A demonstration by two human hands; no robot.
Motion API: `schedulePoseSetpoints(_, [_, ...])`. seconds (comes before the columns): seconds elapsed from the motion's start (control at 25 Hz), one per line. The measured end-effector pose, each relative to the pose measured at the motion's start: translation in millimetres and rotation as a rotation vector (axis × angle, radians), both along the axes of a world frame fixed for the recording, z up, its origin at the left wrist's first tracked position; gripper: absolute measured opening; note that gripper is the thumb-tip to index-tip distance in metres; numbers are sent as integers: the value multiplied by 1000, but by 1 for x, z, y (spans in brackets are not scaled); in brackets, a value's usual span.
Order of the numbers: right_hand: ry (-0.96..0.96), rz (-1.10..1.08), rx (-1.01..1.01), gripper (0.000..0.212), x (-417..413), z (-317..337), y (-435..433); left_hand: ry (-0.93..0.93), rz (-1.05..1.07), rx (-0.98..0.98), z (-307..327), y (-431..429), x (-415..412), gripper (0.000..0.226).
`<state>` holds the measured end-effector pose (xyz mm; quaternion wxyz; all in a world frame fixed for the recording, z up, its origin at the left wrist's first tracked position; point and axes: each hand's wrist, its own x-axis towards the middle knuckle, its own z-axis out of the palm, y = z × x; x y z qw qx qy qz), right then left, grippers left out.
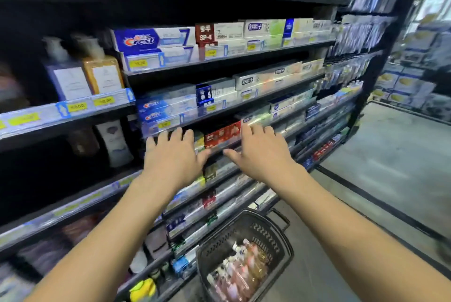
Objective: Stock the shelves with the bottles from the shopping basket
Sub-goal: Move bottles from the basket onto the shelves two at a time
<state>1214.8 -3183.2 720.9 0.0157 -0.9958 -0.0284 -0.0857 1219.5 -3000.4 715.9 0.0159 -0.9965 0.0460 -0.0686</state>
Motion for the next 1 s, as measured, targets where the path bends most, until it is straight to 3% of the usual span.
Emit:
schedulePoseSetpoints(0.4, [186, 21, -18, 71, 89, -93, -75, 176, 56, -52, -99, -79, 84, 74])
schedulePoseSetpoints(0.68, [326, 79, -24, 70, 165, -206, -97, 364, 116, -106, -211, -100, 144, 68])
schedulePoseSetpoints(1.0, [592, 254, -140, 73, 224, -368, -145, 678, 342, -147, -369, -144, 164, 70])
